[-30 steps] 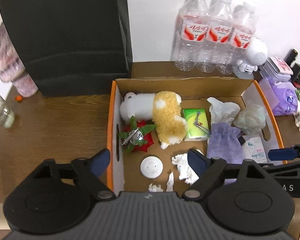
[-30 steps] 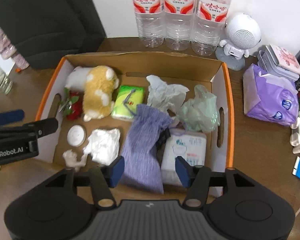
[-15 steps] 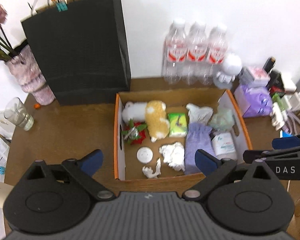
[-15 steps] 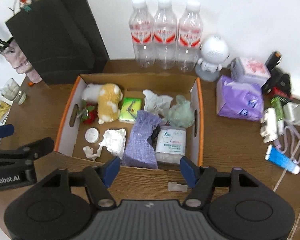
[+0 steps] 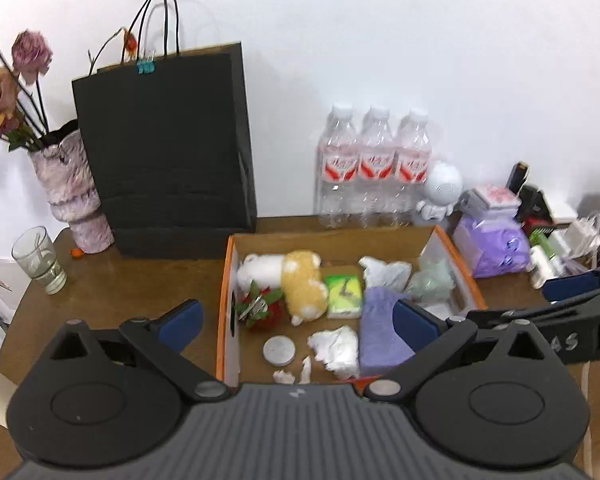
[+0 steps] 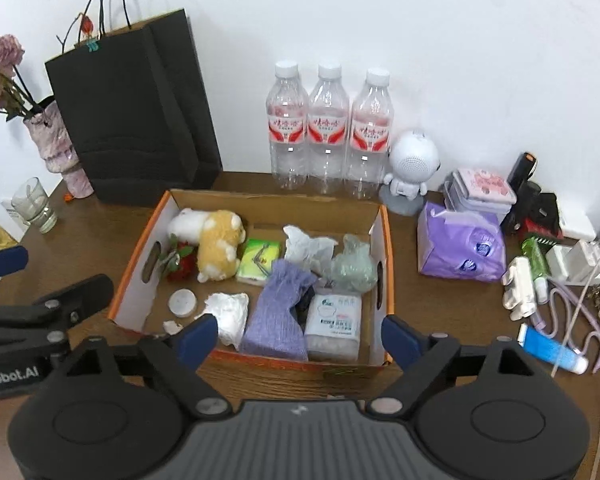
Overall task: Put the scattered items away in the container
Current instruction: 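Withdraw both open tools from the box back toward the table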
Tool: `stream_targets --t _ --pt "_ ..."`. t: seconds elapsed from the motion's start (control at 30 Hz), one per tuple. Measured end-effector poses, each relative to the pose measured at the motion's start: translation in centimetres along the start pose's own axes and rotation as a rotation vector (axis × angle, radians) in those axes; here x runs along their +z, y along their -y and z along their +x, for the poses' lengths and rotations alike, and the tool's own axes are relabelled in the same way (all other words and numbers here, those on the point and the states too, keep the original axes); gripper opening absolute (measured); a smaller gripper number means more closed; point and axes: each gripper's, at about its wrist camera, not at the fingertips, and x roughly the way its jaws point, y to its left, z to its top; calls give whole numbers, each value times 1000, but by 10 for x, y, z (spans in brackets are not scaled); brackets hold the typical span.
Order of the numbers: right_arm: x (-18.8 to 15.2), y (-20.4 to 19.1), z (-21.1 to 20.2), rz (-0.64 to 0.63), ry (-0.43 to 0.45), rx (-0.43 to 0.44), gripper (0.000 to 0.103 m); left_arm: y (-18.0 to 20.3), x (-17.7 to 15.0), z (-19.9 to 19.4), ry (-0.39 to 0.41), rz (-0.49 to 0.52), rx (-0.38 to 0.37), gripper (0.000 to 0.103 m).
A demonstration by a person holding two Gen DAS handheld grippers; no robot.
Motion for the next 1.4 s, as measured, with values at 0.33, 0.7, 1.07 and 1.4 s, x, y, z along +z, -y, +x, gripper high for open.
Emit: stream_targets --t 0.33,0.7,1.07,1.4 --pt "-75 16 45 132 342 45 88 7 -77 31 215 -98 -2 103" --pt "-118 26 53 103 521 29 88 21 -112 30 358 -48 -16 103" --pt "-187 18 29 18 574 24 89 30 -170 -14 406 31 29 103" --pt "-312 21 -16 96 527 112 99 27 -273 -89 343 0 48 103"
